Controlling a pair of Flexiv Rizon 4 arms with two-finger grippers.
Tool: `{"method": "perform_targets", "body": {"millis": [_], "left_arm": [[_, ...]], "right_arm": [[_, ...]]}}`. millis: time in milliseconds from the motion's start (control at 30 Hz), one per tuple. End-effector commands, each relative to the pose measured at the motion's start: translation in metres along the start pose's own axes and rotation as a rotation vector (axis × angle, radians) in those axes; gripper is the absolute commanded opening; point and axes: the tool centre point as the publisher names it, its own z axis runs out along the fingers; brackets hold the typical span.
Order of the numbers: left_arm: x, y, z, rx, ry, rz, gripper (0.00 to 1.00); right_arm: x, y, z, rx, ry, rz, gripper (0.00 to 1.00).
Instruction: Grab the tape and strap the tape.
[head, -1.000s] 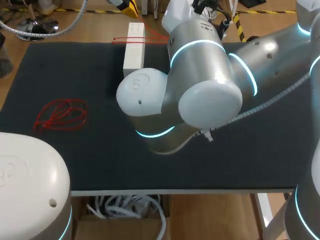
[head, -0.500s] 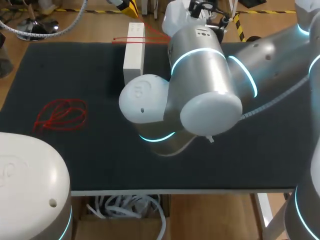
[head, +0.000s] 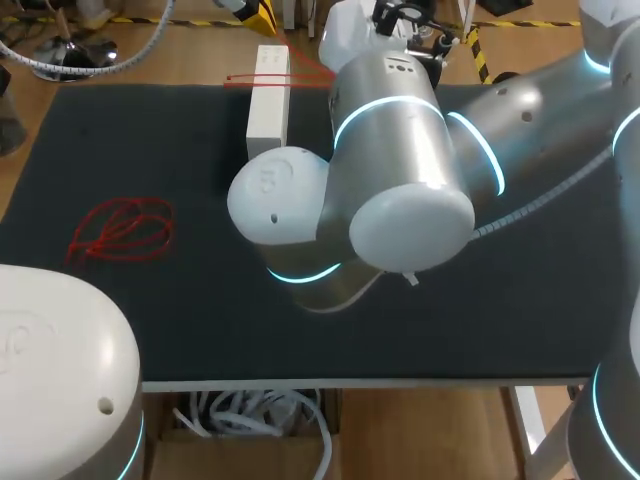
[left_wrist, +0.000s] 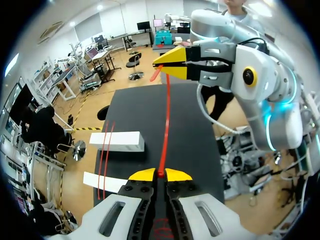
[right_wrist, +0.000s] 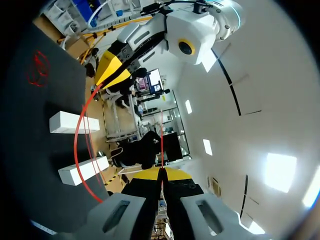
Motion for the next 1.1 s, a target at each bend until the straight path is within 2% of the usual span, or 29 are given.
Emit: {"method": "perform_targets", "body": {"millis": [33, 233, 333, 533, 800, 933, 1100], "left_arm": [[0.000, -0.001, -0.001, -0.004, 0.002, -0.001, 0.00], [0.000, -0.001, -0.001, -0.004, 0.002, -0.001, 0.00], [0.000, -0.001, -0.001, -0.004, 0.002, -0.001, 0.00], [0.000, -0.001, -0.001, -0.004, 0.002, -0.001, 0.00], [0.000, -0.001, -0.001, -0.004, 0.002, -0.001, 0.00], [0.000, -0.001, -0.001, -0.004, 0.002, -0.001, 0.00], [0.000, -0.001, -0.001, -0.004, 0.002, -0.001, 0.00]], "right_arm": [[-0.002, 0.001, 0.000, 0.002, 0.004, -0.002, 0.00], [-0.002, 0.001, 0.000, 0.002, 0.004, -0.002, 0.00], [-0.001, 0.005, 0.004, -0.005, -0.003, -0.055, 0.00], [0.003, 0.011, 0.006, 0.012, 0.018, -0.225, 0.00], [-0.001, 0.013, 0.002, 0.066, 0.006, -0.495, 0.00], [-0.001, 0.015, 0.001, 0.081, -0.004, -0.576, 0.00], [-0.003, 0.020, 0.000, 0.034, 0.000, -0.702, 0.00]]}}
